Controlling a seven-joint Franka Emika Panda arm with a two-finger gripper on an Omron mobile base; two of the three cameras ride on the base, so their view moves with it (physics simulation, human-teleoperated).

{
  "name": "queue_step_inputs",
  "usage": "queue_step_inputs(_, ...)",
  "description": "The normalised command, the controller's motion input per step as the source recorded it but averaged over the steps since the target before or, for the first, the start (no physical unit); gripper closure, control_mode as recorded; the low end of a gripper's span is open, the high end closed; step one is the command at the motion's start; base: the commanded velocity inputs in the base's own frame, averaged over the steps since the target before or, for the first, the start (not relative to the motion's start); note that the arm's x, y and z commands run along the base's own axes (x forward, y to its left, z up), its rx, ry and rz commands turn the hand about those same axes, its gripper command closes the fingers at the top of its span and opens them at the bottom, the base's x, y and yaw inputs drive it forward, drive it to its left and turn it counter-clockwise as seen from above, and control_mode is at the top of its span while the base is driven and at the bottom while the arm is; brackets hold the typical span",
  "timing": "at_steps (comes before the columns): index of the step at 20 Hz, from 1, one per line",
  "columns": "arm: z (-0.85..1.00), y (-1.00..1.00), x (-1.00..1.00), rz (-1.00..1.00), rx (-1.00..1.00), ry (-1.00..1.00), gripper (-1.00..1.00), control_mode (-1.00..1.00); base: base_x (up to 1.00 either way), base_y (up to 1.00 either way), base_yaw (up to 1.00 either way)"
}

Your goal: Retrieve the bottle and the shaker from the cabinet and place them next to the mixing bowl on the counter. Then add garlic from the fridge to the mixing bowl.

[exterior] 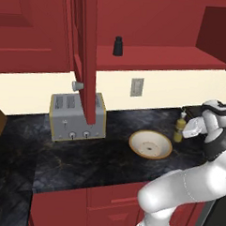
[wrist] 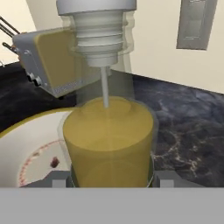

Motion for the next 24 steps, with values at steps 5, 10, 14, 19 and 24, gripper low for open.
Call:
queue_step_inputs(5,-0.18,0.01,0.00,0.17,0.00,-0.02,1.00,-1.00,0.00,0.00,0.00)
queue_step_inputs(10,-0.11,0.00,0.00,0.07,-0.01,-0.02,1.00,-1.00,0.00,0.00,0.00)
queue_step_inputs(14,-0.38,0.06,0.00,0.00,-0.03,0.00,1.00,-1.00,0.00,0.00,0.00)
queue_step_inputs(19,-0.31,0.14,0.00,0.00,-0.01,0.00,1.00,-1.00,0.00,0.00,0.00)
queue_step_inputs(24,-0.27,0.11,0.01,0.00,-0.01,0.00,1.00,-1.00,0.00,0.00,0.00)
